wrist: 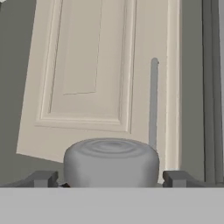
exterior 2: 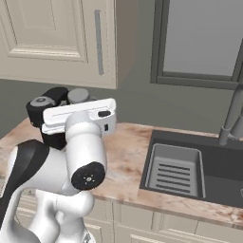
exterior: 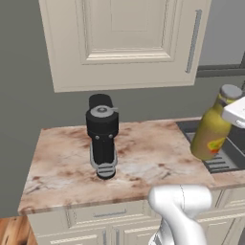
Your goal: Move the drinks to the dining counter.
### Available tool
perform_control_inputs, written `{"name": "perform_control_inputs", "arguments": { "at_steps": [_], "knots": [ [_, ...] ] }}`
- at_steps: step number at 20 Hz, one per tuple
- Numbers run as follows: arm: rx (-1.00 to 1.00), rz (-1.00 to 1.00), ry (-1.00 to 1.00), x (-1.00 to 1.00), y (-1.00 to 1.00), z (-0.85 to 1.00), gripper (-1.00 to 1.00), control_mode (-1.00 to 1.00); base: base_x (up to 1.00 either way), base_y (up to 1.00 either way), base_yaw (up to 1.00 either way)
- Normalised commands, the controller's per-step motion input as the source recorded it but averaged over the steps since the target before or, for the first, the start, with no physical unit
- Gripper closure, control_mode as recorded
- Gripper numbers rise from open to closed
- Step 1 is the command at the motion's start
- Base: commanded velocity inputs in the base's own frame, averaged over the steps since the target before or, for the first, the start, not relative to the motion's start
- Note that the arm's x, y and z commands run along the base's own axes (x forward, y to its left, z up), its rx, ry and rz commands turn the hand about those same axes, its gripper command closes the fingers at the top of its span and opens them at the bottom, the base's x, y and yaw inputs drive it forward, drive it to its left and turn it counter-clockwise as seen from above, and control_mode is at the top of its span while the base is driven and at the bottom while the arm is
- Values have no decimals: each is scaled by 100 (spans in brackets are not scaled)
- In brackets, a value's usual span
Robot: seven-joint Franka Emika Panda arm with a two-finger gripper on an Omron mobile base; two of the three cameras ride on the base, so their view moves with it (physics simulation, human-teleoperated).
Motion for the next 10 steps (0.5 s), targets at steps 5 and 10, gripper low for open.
{"name": "perform_control_inputs", "arguments": {
  "at_steps": [5,10],
  "knots": [
    [0,0,0,0,0,0,100,100,-18,-6,-49],
    [0,0,0,0,0,0,100,100,-13,-19,-59]
  ]
}}
